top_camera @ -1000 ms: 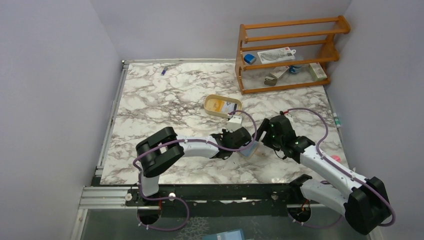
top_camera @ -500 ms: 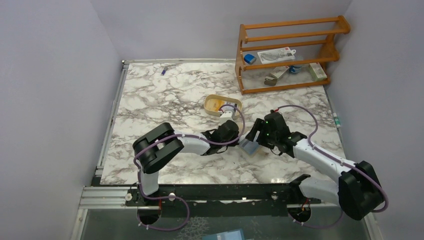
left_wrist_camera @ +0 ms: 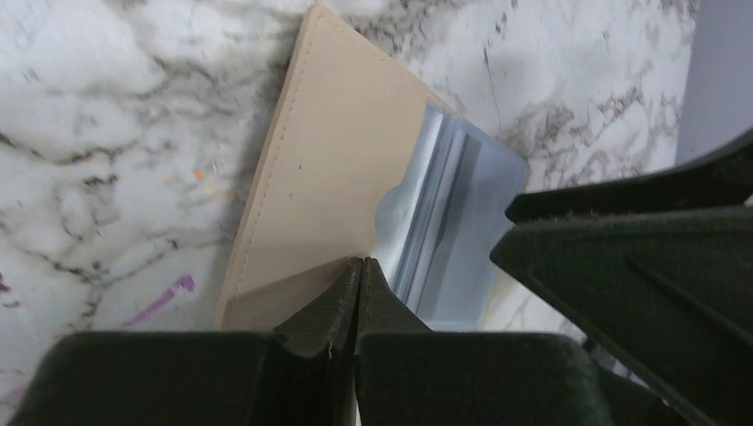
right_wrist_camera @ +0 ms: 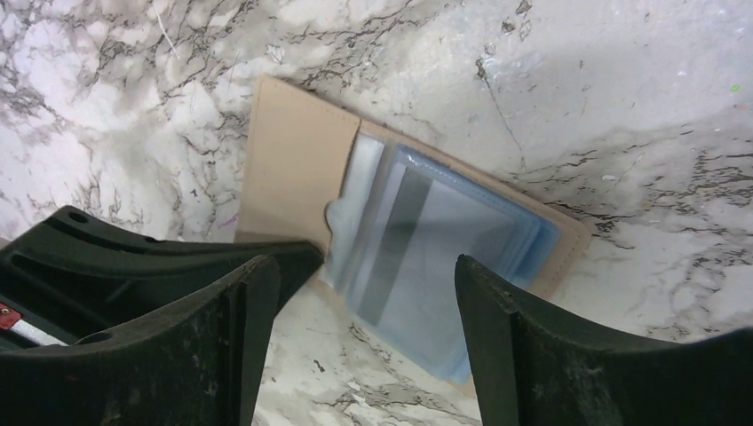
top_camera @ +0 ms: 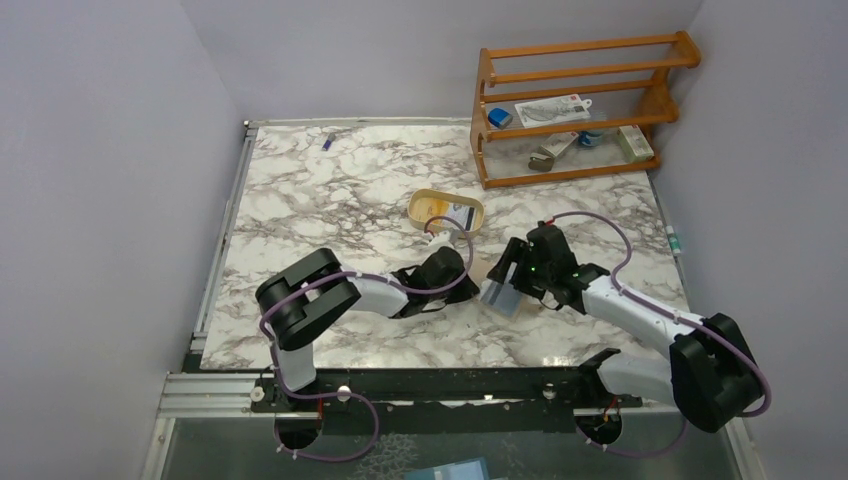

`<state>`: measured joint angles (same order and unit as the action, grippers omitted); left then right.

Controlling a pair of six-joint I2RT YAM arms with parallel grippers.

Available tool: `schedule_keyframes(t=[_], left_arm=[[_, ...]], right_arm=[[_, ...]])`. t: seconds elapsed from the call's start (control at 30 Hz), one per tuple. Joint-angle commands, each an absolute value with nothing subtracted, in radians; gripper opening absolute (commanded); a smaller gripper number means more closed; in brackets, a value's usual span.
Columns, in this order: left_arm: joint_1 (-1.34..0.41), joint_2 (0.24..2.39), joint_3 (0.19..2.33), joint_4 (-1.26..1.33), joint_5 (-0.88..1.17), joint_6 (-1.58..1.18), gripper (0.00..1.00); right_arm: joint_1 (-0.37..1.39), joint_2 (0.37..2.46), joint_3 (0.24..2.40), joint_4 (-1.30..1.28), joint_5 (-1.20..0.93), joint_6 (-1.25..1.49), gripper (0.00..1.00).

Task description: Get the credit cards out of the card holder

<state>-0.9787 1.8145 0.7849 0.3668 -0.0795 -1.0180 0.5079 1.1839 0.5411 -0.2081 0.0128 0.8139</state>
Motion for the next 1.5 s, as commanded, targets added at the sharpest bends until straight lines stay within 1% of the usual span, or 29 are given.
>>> schedule_keyframes(t=[0.0,0.07,0.17,0.4,0.53,0.63,0.77,0.97,1.03,1.17,1.27,1.47], left_arm=[[-1.002,1.841,0.660,0.216,0.107,-1.112,0.00],[-1.002,1.827,0.642,0.256,0.149,-1.148,0.00],[-1.002,1.782,0.601,0.270,0.145,-1.220,0.00],[-1.002,1.592,0.478,0.206,-0.017,-1.398,0.00],[-1.002,1.533,0.457,0.156,-0.089,-1.429,0.00],[-1.002,1.530,0.450,0.159,-0.109,-1.445,0.00],[-1.003,1.552,0.451,0.189,-0.120,-1.462,0.00],[-1.003,1.583,0.471,0.207,-0.130,-1.463,0.00],[-1.003,1.587,0.473,0.208,-0.131,-1.461,0.00],[-1.003,1.585,0.467,0.211,-0.134,-1.463,0.00],[-1.004,1.583,0.464,0.212,-0.138,-1.466,0.00],[-1.004,1.585,0.476,0.203,-0.136,-1.455,0.00]], right_arm=[[0.511,1.183,0.508,-0.118,-0.070,0.820,0.77],[0.511,1.198,0.511,-0.099,-0.093,0.808,0.77],[0.511,1.204,0.523,-0.117,-0.098,0.797,0.77],[0.511,1.138,0.527,-0.174,-0.067,0.744,0.78],[0.511,1.164,0.528,-0.157,-0.144,0.725,0.78],[0.511,1.187,0.523,-0.141,-0.205,0.717,0.77],[0.514,1.169,0.523,-0.120,-0.268,0.703,0.75],[0.515,1.165,0.529,-0.127,-0.306,0.715,0.75],[0.518,1.169,0.522,-0.124,-0.323,0.726,0.74],[0.552,1.155,0.487,-0.124,-0.305,0.763,0.72],[0.555,1.139,0.461,-0.134,-0.261,0.770,0.71],[0.555,1.160,0.451,-0.137,-0.249,0.776,0.69]])
